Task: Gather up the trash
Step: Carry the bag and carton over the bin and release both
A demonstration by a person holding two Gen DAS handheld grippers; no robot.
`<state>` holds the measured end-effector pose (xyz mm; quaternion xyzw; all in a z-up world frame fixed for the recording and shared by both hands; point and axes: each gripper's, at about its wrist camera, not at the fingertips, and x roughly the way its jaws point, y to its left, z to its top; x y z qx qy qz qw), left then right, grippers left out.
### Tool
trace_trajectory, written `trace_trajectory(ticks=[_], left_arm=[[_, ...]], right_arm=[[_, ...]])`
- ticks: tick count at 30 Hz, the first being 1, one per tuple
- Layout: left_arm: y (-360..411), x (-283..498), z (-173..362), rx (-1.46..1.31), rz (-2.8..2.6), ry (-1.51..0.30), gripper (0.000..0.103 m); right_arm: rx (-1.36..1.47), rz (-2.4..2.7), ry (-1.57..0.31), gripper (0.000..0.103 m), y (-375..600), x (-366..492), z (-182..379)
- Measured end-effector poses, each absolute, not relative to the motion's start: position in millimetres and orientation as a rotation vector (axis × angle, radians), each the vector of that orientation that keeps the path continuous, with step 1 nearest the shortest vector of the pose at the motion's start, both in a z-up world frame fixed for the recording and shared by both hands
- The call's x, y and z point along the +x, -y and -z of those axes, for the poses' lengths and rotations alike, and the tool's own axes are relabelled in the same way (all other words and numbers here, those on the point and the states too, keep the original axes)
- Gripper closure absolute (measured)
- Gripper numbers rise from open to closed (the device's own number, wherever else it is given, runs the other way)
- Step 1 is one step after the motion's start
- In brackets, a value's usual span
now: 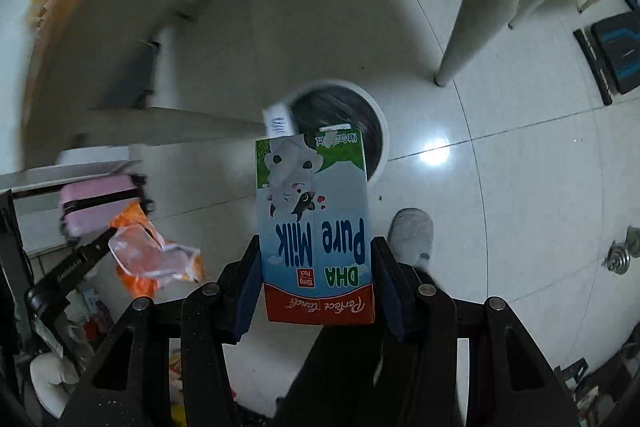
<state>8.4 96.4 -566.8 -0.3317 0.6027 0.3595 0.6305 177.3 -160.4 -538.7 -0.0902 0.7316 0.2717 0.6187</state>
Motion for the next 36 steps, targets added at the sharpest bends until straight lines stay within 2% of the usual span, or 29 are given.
trace_trajectory(ticks=[6, 11, 14, 19, 20, 21, 22, 23, 24, 26, 29, 31, 36], left_arm=[[-128.0, 69.9, 719.9, -0.618, -0.796, -1.477, 0.094], [-122.7, 106.9, 801.1, -0.619, -0.674, -1.562, 0.094], [-106.8, 121.9, 819.6, -0.66, -0.587, -1.586, 0.094], [-93.6, 121.5, 819.2, -0.747, -0.53, -1.622, 0.092], [-92.6, 118.6, 814.7, -0.764, -0.525, -1.613, 0.089], [-91.1, 115.6, 810.5, -0.756, -0.534, -1.611, 0.089], [-91.4, 113.2, 806.0, -0.743, -0.543, -1.614, 0.086], [-89.6, 108.8, 801.2, -0.738, -0.549, -1.616, 0.072], [-88.3, 104.7, 797.7, -0.738, -0.557, -1.614, 0.046], [-81.0, 98.1, 787.4, -0.717, -0.576, -1.611, 0.018], [-72.9, 86.3, 773.9, -0.717, -0.59, -1.621, 0.015], [-67.0, 76.0, 761.9, -0.705, -0.61, -1.612, 0.014], [-53.8, 71.9, 733.8, -0.685, -0.648, -1.583, 0.012]], right_arm=[[-0.269, -0.601, -1.645, 0.049, 118.7, 210.5, 673.6], [-0.374, -0.582, -1.621, 0.049, 95.2, 222.3, 762.5], [-0.401, -0.582, -1.635, 0.049, 93.1, 224.7, 795.9], [-0.412, -0.607, -1.717, 0.048, 83.1, 225.5, 827.0], [-0.414, -0.615, -1.741, 0.044, 78.3, 226.7, 832.2], [-0.412, -0.623, -1.751, 0.026, 78.5, 226.8, 836.6], [-0.409, -0.63, -1.749, 0.008, 78.9, 227.2, 836.1], [-0.407, -0.637, -1.741, 0.006, 79.3, 227.4, 835.2], [-0.408, -0.642, -1.725, 0.006, 78.9, 227.7, 831.4], [-0.438, -0.628, -1.706, 0.006, 80.6, 226.6, 824.4], [-0.474, -0.608, -1.677, 0.005, 84.7, 222.4, 811.9], [-0.489, -0.604, -1.652, 0.001, 86.8, 218.4, 794.5], [-0.529, -0.594, -1.593, 0.001, 95.0, 214.1, 765.2]])
